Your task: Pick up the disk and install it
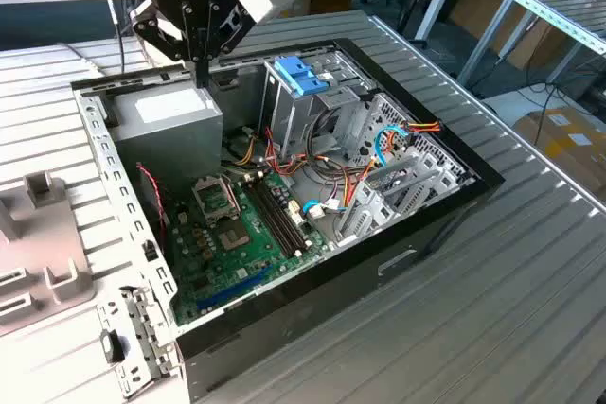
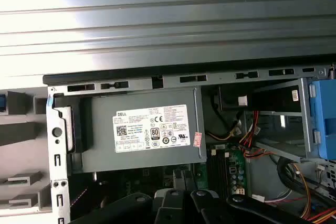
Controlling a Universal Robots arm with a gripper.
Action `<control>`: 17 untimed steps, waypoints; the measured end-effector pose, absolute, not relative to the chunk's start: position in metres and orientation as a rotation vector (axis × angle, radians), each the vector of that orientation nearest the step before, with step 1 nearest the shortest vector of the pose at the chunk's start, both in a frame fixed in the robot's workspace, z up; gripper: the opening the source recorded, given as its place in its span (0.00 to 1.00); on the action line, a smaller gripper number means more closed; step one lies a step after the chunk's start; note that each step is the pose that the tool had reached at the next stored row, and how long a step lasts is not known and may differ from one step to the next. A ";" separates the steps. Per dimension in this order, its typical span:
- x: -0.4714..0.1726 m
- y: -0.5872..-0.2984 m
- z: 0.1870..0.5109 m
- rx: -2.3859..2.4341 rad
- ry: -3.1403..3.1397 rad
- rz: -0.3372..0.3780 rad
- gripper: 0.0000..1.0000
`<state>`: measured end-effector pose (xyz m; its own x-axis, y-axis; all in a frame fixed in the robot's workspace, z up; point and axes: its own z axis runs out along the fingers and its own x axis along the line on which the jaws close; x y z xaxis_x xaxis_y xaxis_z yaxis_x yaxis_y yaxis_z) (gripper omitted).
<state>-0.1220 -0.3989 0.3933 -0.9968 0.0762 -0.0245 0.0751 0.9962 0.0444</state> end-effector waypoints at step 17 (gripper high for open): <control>-0.131 -0.399 0.393 0.118 3.113 0.068 0.11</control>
<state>-0.1315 -0.3989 0.3933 -0.9968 0.0762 -0.0244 0.0751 0.9962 0.0444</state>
